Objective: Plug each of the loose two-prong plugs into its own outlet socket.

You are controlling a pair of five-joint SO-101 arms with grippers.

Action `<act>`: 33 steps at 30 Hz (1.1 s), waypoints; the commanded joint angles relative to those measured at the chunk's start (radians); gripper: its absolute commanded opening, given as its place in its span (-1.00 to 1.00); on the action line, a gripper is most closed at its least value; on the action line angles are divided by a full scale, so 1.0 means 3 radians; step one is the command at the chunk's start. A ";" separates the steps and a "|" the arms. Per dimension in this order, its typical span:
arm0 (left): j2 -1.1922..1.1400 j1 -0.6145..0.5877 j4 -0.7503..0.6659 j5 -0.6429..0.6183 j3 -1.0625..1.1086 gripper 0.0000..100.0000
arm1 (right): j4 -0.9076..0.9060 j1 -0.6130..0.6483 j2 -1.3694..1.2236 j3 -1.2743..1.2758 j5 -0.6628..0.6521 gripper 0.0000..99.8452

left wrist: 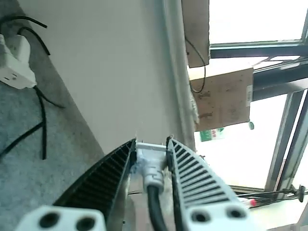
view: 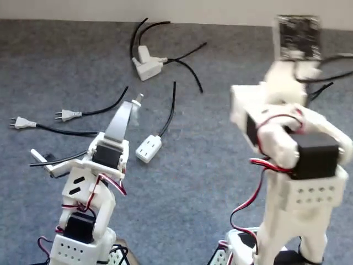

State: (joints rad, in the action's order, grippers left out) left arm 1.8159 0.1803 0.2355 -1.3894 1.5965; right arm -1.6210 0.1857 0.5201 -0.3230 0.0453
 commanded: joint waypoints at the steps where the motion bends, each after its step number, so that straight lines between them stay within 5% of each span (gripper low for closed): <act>1: 0.0003 -0.0054 0.0450 0.0307 -0.0248 -0.99 | -0.0417 -0.0427 0.0110 -0.0141 -0.0036 -0.99; 10: -0.0146 -0.0090 0.0849 0.1135 -0.0228 -0.99 | -0.0187 -0.0944 0.0534 0.1609 -0.0041 -0.99; 18: -0.1609 -0.0110 0.0829 0.1959 -0.0898 -0.99 | 0.0719 -0.0959 0.1389 0.3061 -0.0271 -0.99; 27: -0.2949 -0.0258 0.0854 0.2082 -0.1711 -0.99 | 0.0867 -0.1041 0.1777 0.3792 -0.0547 -0.99; 29: -0.2954 -0.0258 0.1048 0.2204 -0.1731 -0.99 | 0.0939 -0.1164 0.1777 0.3813 -0.0547 -0.99; 33: -0.3010 -0.0253 0.2076 0.3294 -0.2406 -0.99 | 0.1092 -0.1358 0.1772 0.3982 -0.0537 -0.99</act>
State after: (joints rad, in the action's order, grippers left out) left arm 0.9260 0.1097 0.5930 -0.6728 1.0856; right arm -1.3326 -0.1841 1.0372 0.8431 -0.1082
